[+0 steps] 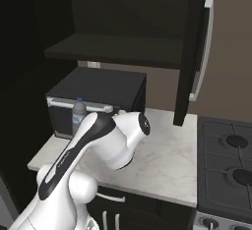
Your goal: Pick the bottled water from the counter and place it in the open cabinet.
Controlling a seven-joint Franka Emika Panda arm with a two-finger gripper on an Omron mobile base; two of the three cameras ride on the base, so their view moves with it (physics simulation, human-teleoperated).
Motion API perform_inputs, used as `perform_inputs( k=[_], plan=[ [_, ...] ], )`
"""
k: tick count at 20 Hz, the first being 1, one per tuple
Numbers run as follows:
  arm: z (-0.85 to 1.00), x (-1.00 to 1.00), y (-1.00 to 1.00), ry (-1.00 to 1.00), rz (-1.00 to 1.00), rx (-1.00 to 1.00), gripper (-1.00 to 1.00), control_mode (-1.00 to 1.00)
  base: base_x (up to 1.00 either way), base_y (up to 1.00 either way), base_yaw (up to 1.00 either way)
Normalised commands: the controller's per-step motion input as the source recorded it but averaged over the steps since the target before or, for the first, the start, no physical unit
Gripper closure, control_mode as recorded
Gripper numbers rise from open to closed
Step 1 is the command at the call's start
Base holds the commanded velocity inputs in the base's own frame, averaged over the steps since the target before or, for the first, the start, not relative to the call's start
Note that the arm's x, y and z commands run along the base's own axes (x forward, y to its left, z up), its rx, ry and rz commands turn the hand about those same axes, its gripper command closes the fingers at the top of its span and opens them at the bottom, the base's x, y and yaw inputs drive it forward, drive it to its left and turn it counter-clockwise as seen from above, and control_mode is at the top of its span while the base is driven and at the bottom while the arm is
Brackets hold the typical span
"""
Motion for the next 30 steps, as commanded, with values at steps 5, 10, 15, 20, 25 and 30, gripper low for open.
perform_inputs(
  k=[5, 10, 15, 20, 25, 30],
  plan=[
    [0.00, 0.00, 0.16, 0.00, -0.07, -0.01, 1.00, -1.00, 0.00, 0.00, 0.00],
    [0.00, 0.04, 0.26, 0.00, -0.26, -0.02, 1.00, -1.00, 0.00, 0.00, 0.00],
    [0.13, 0.00, 0.14, 0.02, -0.43, -0.02, 1.00, -1.00, 0.00, 0.00, 0.00],
    [0.59, 0.00, -0.02, 0.12, -0.29, -0.15, 1.00, -1.00, 0.00, 0.00, 0.00],
    [0.57, 0.00, 0.00, 0.10, -0.27, -0.32, 1.00, -1.00, 0.00, 0.00, 0.00],
    [0.57, 0.00, -0.07, 0.03, -0.24, -0.11, 1.00, -1.00, 0.00, 0.00, 0.00]
  ],
)
